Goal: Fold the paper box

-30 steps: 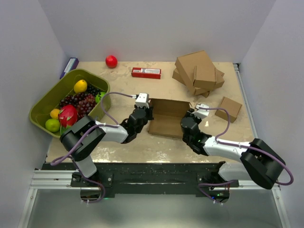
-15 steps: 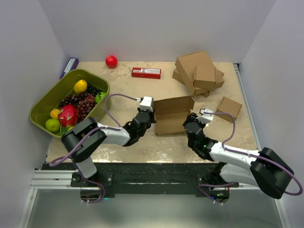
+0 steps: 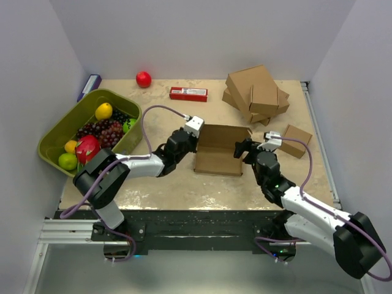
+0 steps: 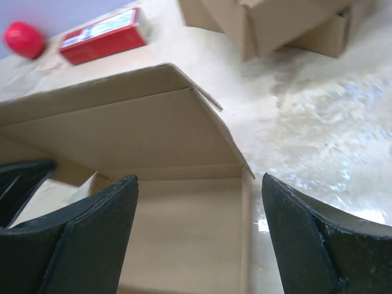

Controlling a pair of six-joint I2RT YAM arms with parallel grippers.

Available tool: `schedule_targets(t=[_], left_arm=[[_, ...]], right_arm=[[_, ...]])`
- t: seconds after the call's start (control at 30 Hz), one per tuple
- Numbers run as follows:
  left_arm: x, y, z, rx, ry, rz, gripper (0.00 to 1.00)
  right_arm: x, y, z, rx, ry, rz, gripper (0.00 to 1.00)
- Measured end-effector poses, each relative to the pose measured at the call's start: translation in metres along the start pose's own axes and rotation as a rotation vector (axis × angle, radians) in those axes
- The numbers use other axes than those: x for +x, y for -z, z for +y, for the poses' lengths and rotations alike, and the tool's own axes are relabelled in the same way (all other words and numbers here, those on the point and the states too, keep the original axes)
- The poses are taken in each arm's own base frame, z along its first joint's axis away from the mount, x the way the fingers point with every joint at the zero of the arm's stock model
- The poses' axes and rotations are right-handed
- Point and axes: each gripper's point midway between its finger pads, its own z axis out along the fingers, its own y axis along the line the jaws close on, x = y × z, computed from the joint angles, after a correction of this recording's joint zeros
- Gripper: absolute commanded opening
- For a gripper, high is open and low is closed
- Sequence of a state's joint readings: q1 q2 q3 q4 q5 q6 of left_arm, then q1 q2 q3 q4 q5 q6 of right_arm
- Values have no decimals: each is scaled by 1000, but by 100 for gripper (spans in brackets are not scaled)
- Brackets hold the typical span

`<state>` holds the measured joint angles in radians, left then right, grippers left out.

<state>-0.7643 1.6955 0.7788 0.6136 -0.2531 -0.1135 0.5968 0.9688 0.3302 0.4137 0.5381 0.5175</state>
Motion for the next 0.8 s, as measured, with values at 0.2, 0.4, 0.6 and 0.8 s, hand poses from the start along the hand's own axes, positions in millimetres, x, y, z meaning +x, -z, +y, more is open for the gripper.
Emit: schedule_targets(t=[0.2, 0.4, 0.6, 0.8], left_arm=[[-2, -3, 21, -6, -88, 37, 0], [-5, -5, 24, 6, -131, 43, 0], [-5, -5, 25, 23, -145, 45, 0], [-6, -6, 24, 32, -144, 43, 0]], right_arm=[[-9, -2, -6, -45, 22, 13, 82], [8, -23, -24, -37, 72, 76, 74], [23, -38, -27, -60, 116, 122, 68], [5, -50, -14, -97, 116, 66, 66]])
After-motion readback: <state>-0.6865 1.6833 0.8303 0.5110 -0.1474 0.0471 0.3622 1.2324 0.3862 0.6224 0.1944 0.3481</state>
